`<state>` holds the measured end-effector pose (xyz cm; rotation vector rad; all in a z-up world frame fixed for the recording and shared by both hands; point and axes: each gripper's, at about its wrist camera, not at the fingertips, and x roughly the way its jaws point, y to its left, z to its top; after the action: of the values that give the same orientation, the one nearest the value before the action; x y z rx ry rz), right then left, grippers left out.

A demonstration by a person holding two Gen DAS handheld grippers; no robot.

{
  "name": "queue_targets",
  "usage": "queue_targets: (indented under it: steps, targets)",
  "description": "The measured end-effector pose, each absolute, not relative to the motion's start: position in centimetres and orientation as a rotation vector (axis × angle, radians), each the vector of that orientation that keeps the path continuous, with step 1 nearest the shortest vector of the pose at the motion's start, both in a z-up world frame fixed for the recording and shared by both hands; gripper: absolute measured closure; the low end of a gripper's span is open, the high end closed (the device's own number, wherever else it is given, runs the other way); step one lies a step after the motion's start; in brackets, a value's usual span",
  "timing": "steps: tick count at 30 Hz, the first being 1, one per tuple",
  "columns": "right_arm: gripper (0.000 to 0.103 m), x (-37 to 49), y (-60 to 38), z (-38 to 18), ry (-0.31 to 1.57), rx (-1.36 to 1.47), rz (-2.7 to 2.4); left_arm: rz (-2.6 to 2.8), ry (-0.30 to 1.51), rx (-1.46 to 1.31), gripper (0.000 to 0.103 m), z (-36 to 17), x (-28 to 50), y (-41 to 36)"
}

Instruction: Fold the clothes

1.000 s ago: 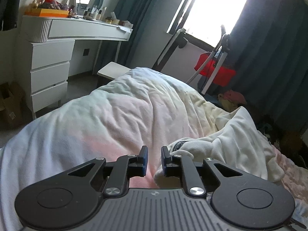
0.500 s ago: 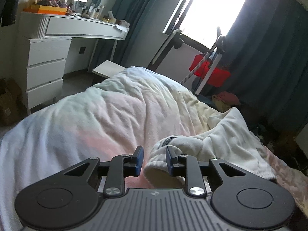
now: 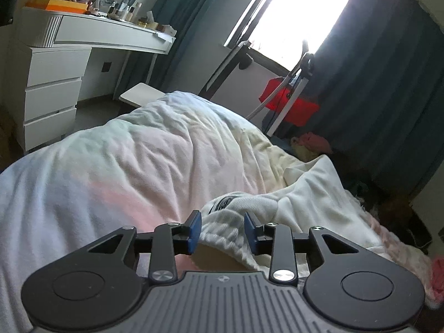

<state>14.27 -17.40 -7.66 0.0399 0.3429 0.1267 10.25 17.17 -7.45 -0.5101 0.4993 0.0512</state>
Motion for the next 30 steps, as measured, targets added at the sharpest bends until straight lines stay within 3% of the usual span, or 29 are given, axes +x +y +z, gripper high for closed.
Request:
queue_targets:
  steps: [5, 9, 14, 18, 20, 22, 30]
  targets:
    - [0.092, 8.4, -17.2, -2.3, 0.254, -0.023, 0.173, 0.026, 0.482, -0.501, 0.063, -7.0, 9.7, 17.0]
    - [0.092, 3.0, -17.8, -0.8, 0.286, 0.005, 0.160, -0.019, 0.503, -0.454, 0.061, -6.7, 9.5, 16.1]
    - [0.087, 0.4, -18.7, -4.8, 0.576, 0.009, 0.168, -0.061, 0.559, -0.436, 0.058, -7.0, 9.0, 15.2]
    - [0.074, 1.1, -19.4, -6.3, 0.742, -0.010, 0.164, -0.085, 0.608, -0.436, 0.050, -7.7, 8.4, 14.8]
    - [0.059, 1.6, -20.0, -5.9, 0.764, 0.060, 0.216, -0.077, 0.627, -0.438, 0.047, -8.1, 8.2, 15.0]
    - [0.024, 1.4, -20.9, -5.6, 0.774, 0.158, 0.299, -0.061, 0.636, -0.464, 0.043, -8.4, 8.0, 15.5]
    - [0.021, 0.3, -24.5, -4.9, 0.633, 0.494, 0.319, -0.063, 0.685, -0.560, 0.033, -10.6, 10.0, 16.6]
